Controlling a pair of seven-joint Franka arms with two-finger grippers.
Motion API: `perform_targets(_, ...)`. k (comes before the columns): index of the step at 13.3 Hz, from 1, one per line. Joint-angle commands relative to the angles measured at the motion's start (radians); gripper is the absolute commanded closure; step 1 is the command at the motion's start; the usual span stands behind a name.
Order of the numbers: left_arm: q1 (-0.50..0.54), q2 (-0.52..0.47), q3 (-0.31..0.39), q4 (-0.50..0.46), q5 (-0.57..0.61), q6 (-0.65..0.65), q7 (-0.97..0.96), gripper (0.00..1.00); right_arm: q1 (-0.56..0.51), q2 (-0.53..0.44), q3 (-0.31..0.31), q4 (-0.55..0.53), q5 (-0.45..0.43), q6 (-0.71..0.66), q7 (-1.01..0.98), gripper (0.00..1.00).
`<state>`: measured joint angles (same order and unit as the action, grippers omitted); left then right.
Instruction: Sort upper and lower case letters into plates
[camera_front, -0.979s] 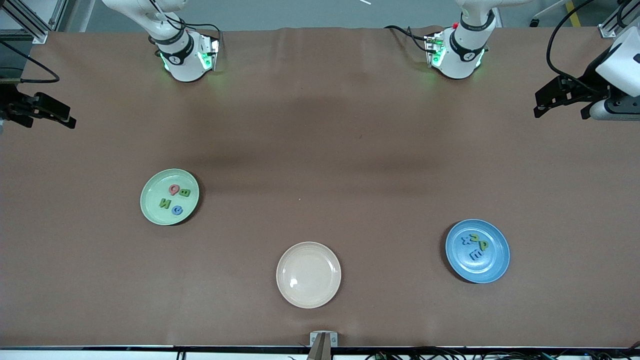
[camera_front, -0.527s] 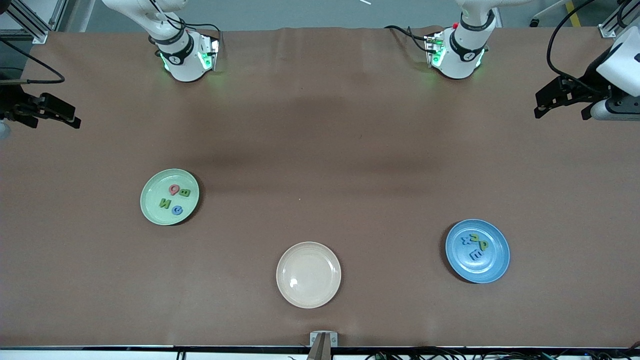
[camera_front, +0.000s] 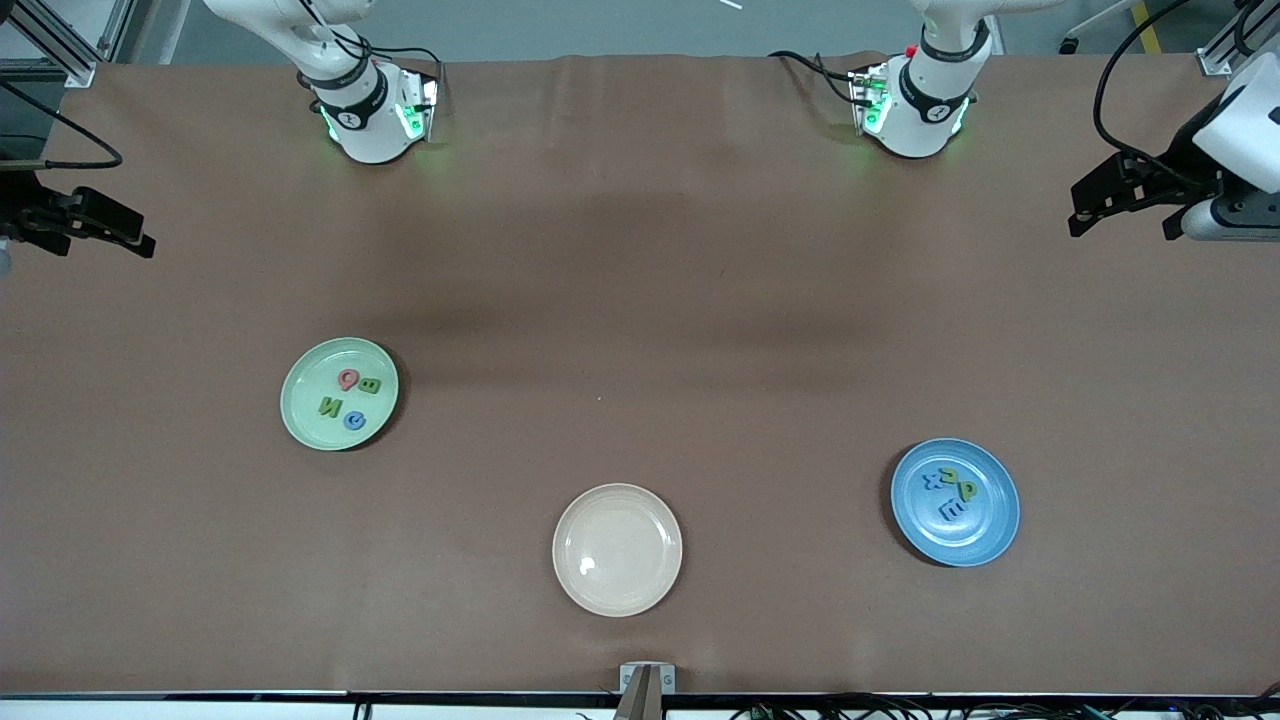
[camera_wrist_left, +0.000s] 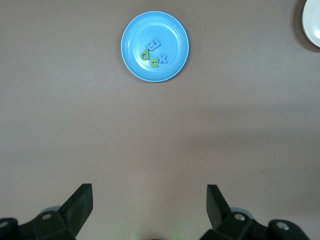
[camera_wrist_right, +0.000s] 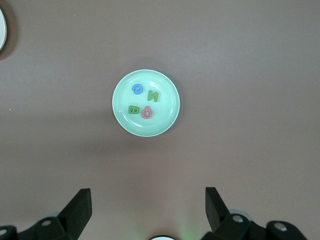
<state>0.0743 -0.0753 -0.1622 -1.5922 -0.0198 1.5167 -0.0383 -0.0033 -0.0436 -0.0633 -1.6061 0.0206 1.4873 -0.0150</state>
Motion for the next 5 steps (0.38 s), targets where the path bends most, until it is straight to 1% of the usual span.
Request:
perform_targets(1, 0.001, -0.001, 0.003, 0.008, -0.012, 0.003, 0.021, 0.00, 0.012, -0.039, -0.009, -0.035, -0.001, 0.018, -0.006, 0.00)
perform_targets(5, 0.002, -0.001, 0.003, 0.008, -0.014, 0.003, 0.021, 0.00, 0.014, -0.039, -0.007, -0.037, 0.007, 0.030, -0.006, 0.00)
